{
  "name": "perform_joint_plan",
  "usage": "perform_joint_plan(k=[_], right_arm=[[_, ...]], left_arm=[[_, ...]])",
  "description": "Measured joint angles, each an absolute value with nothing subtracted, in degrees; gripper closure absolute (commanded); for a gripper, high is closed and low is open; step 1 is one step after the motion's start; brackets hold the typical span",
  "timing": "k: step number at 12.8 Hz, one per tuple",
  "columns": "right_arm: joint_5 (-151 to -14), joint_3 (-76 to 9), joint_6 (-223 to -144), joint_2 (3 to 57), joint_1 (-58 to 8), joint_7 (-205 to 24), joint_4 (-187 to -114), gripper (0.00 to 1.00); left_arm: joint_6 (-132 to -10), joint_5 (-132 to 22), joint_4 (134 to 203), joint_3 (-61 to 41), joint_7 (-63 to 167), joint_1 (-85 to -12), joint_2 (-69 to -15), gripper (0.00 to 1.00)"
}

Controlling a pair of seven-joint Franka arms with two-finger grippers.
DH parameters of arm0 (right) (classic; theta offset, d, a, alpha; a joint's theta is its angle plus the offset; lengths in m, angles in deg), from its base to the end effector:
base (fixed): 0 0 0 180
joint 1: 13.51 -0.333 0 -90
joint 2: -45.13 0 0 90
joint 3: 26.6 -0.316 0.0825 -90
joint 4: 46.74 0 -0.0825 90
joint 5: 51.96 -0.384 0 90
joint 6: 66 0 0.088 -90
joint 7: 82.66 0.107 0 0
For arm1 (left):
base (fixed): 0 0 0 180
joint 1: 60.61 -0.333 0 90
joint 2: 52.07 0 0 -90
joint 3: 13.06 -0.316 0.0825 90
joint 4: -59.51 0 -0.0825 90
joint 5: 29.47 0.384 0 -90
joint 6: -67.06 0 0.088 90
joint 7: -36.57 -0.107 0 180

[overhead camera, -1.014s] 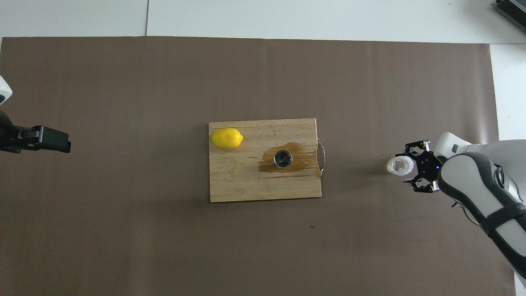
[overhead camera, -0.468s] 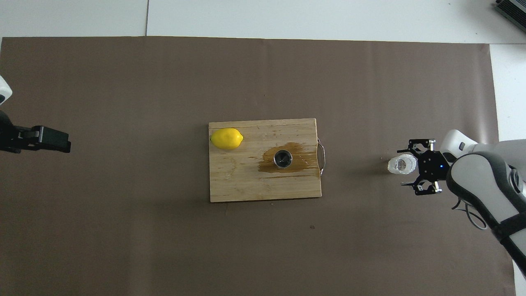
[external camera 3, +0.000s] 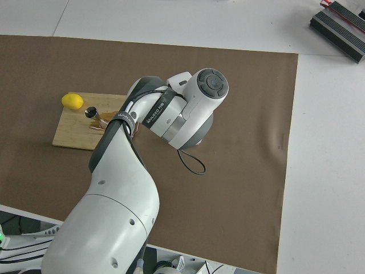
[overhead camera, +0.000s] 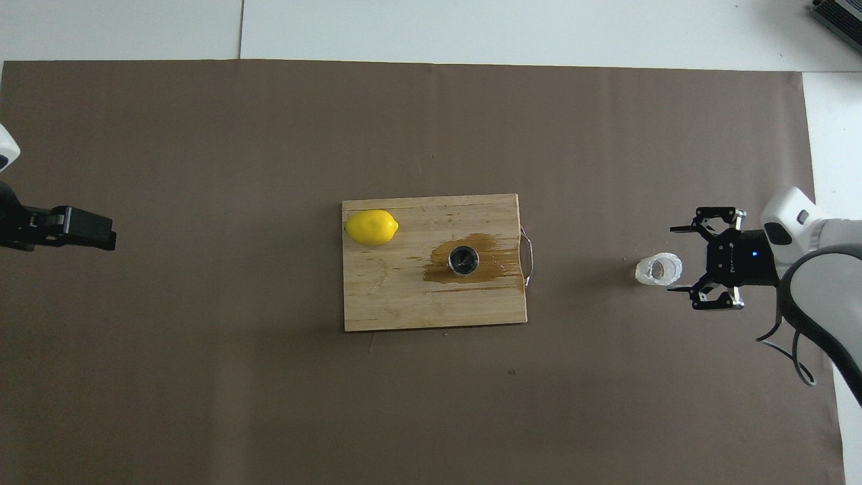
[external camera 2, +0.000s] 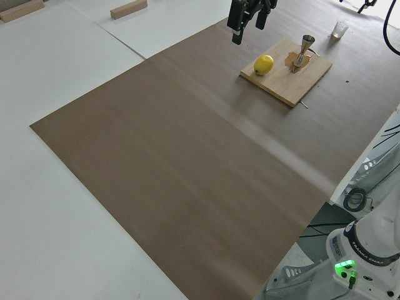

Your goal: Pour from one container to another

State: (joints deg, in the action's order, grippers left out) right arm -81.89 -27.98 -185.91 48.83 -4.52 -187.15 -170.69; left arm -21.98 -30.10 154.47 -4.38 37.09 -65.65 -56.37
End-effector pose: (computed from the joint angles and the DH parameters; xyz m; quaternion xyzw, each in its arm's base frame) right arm 0.5245 -0.0453 0.4295 -0.7379 -0.6371 -0.1832 0.1267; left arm 0.5274 -0.0378 0.6224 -0.9995 0.0269 0.0145 0.0007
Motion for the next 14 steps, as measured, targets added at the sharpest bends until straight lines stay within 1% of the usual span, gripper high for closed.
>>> perform_joint_plan(k=[4,6,9,11,14], right_arm=[[-80.85,-29.76,-185.08,48.8,-7.34,-172.01,-162.08,0.0],[-76.57,-29.89,-184.96,48.76,-8.76,-163.22,-159.25,0.0],[-70.02,-30.29,-182.44,48.77,-11.13,-149.01,-154.16,0.0],[-66.92,-31.23,-180.73,48.82,-11.68,-137.8,-150.63,0.0],[-64.31,-31.8,-180.66,48.77,-11.68,-124.01,-146.44,0.0]], left_arm=[[-21.98,-30.1,154.47,-4.38,37.09,-65.65,-56.37,0.0],[-21.98,-30.1,154.47,-4.38,37.09,-65.65,-56.37,0.0],[-21.98,-30.1,154.47,-4.38,37.09,-65.65,-56.37,0.0],[-21.98,-30.1,154.47,-4.38,37.09,-65.65,-56.37,0.0],[-21.98,-30.1,154.47,-4.38,37.09,-65.65,-56.37,0.0]])
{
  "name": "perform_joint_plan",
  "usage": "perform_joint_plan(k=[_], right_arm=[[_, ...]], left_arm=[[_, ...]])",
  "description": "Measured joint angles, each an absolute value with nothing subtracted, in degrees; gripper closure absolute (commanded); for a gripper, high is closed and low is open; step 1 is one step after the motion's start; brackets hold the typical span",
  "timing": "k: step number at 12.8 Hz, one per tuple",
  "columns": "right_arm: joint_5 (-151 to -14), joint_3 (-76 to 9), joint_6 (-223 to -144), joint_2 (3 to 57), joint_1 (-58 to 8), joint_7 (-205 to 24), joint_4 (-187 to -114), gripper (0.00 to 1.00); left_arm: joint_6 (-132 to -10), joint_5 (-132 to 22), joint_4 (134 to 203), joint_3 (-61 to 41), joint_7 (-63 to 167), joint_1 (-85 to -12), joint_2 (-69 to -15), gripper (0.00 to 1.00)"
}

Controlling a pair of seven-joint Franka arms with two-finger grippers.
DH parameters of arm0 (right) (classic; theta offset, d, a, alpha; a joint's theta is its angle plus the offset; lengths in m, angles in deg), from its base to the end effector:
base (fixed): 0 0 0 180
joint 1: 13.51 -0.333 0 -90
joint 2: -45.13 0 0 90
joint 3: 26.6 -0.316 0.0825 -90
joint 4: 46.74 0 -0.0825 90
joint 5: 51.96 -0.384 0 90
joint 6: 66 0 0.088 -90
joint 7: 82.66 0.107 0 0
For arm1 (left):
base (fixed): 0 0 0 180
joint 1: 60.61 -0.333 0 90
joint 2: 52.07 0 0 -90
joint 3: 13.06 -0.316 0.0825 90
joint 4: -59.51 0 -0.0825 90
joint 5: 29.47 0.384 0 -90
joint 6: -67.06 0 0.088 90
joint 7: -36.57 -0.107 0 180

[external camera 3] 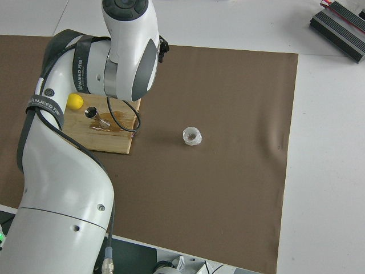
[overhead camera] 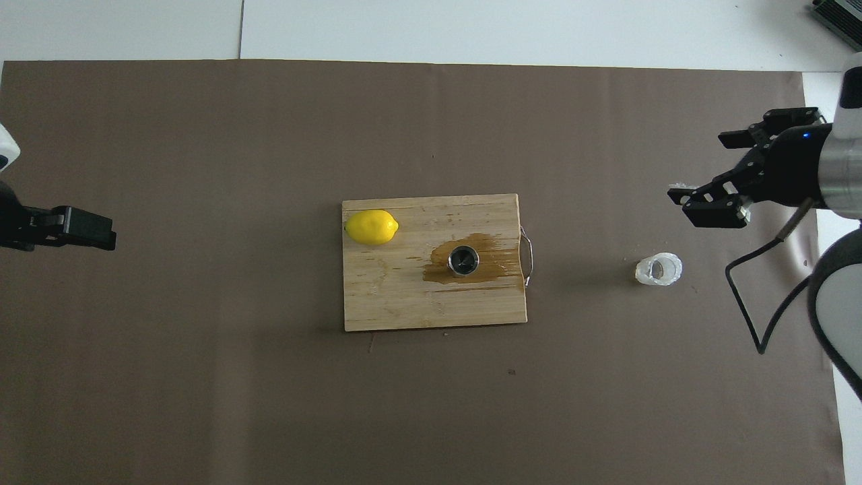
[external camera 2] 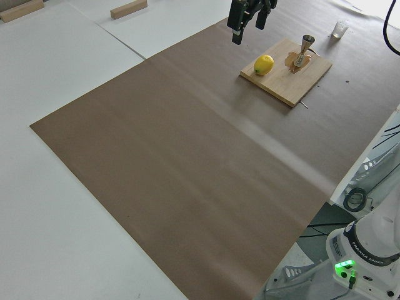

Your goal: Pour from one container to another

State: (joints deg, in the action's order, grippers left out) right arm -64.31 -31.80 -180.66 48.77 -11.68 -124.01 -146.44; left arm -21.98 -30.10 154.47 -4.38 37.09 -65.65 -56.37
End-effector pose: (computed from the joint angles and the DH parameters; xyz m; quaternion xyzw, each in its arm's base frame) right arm 0.5688 0.0480 0.6229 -0.9184 -0.3473 -0.1847 0.0431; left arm 0.5274 -0.0378 0.6224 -0.9995 0.0269 0.0145 0.0007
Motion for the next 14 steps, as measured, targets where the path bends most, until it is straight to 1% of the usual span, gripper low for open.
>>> perform_joint_plan(k=[2,6,9,14], right_arm=[[-63.25,-31.78,-180.62,48.71,-11.65,-115.51,-145.04,0.0],[-56.82,-32.56,-179.49,48.54,-11.66,-100.81,-142.46,0.0],[-54.3,-33.54,-176.84,48.53,-11.67,-91.31,-141.82,0.0],[-51.29,-33.55,-170.69,48.73,-11.63,-83.74,-141.13,0.0]], left_arm=[[-21.98,-30.1,154.47,-4.38,37.09,-65.65,-56.37,0.0],[-21.98,-30.1,154.47,-4.38,37.1,-65.65,-56.37,0.0],[-21.98,-30.1,154.47,-4.38,37.1,-65.65,-56.37,0.0],[-21.98,-30.1,154.47,-4.38,37.1,-65.65,-56.37,0.0]])
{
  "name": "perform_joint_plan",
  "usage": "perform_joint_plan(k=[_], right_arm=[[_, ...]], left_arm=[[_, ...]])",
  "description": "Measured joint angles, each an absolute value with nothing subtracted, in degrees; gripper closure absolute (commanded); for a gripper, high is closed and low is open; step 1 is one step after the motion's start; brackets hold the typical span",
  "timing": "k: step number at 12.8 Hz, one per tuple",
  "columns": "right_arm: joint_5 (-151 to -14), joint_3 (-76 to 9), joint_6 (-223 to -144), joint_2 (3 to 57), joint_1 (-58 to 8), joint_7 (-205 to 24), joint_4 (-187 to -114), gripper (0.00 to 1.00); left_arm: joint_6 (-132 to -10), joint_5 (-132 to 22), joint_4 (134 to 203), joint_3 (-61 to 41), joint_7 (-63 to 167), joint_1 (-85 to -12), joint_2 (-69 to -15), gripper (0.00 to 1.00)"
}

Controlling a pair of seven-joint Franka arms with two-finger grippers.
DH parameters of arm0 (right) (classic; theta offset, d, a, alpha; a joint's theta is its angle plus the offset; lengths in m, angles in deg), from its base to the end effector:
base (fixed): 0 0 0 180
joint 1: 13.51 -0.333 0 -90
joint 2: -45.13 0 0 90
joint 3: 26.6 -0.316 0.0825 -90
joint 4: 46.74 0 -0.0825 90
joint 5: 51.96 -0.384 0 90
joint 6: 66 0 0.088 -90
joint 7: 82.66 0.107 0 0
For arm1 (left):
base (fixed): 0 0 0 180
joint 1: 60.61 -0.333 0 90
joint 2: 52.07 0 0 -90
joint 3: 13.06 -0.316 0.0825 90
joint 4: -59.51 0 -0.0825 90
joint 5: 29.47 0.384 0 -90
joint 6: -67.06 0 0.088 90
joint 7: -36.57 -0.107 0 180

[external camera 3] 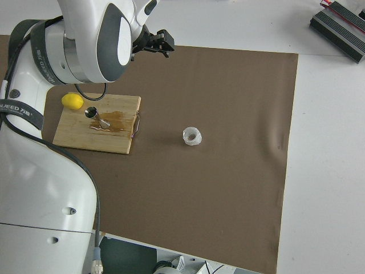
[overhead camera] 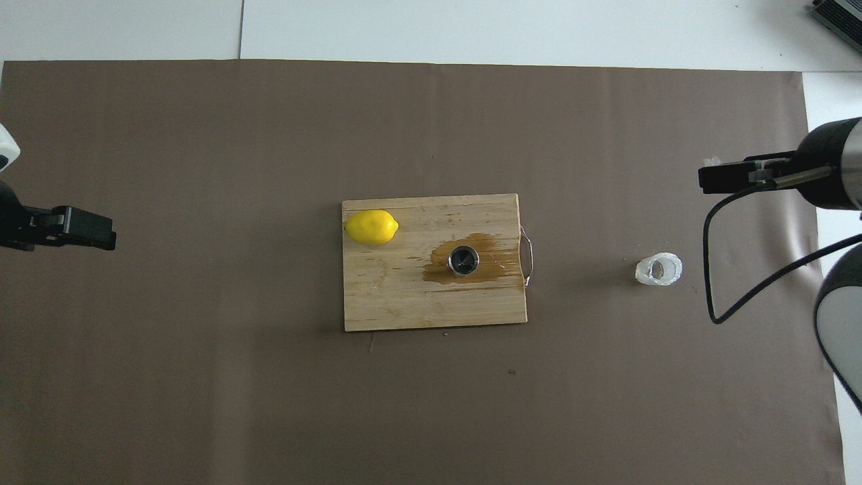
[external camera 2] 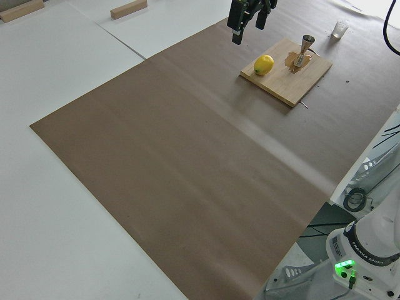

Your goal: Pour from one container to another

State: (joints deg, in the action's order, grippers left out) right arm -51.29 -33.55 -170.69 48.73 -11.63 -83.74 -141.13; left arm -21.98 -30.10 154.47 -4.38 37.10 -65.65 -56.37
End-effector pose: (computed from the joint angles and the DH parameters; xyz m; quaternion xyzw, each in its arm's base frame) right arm 0.5566 0.0507 0.6478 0.9911 0.0544 0.1210 0.0054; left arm 0.5274 -0.0378 0.6224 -0.9995 0.0269 0.0145 0.0007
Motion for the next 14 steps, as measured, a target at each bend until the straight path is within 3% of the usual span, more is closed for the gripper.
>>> perform_joint_plan(k=[6,9,14], right_arm=[[-50.85,-32.67,-163.06,49.35,-11.05,-77.52,-140.45,0.0],[-50.79,-30.59,-158.68,47.77,-12.47,-76.98,-136.52,0.0],[-50.78,-27.92,-157.64,47.21,-14.76,-76.58,-135.6,0.0]], left_arm=[[-21.98,-30.1,154.47,-4.38,37.1,-65.65,-56.37,0.0],[-21.98,-30.1,154.47,-4.38,37.1,-65.65,-56.37,0.0],[-21.98,-30.1,154.47,-4.38,37.1,-65.65,-56.37,0.0]])
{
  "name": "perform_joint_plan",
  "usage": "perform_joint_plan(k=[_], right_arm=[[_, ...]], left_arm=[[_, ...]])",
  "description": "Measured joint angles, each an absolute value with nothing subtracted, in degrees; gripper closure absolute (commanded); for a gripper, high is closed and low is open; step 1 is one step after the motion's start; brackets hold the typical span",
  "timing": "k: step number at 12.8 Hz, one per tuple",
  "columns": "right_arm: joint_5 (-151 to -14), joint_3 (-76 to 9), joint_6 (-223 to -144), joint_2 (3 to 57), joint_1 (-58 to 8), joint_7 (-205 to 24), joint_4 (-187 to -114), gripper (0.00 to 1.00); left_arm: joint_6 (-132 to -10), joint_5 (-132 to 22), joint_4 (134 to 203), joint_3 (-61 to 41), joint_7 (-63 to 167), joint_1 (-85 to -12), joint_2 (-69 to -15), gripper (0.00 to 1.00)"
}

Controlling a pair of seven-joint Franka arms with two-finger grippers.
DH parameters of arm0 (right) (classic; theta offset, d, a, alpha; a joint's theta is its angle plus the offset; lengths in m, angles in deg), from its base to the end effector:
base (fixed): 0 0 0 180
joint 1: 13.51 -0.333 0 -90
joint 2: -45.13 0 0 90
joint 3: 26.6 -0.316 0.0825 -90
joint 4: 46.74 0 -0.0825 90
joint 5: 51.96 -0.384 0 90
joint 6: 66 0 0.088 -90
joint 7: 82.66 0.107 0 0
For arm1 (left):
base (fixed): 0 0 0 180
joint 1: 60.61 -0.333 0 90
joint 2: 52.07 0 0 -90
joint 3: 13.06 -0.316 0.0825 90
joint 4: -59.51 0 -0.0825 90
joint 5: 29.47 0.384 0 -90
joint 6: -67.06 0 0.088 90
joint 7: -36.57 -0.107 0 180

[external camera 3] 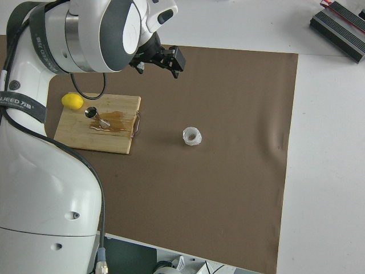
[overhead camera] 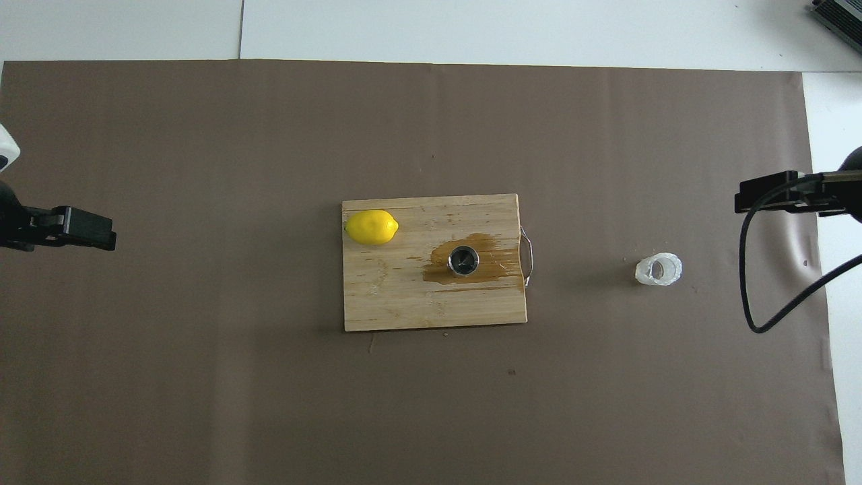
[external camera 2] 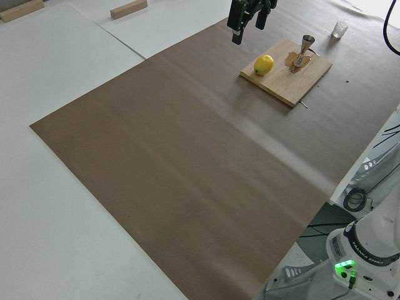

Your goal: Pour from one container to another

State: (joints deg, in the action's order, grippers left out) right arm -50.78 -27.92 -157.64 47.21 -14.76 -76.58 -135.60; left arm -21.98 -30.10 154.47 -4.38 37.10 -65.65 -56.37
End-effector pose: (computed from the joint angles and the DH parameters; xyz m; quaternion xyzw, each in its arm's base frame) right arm 0.5460 0.0226 0.6566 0.9986 -0.0307 0.0431 0.0075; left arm 0.5274 -0.0378 0.6224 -0.9995 0.0269 0.0145 0.0007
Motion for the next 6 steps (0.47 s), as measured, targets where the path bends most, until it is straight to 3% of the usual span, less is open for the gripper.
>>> perform_joint_plan(k=[6], right_arm=[[-50.8,-27.81,-155.47,47.52,-15.02,-76.58,-136.26,0.0]], left_arm=[[-21.98,-30.1,154.47,-4.38,37.1,-65.65,-56.37,0.0]])
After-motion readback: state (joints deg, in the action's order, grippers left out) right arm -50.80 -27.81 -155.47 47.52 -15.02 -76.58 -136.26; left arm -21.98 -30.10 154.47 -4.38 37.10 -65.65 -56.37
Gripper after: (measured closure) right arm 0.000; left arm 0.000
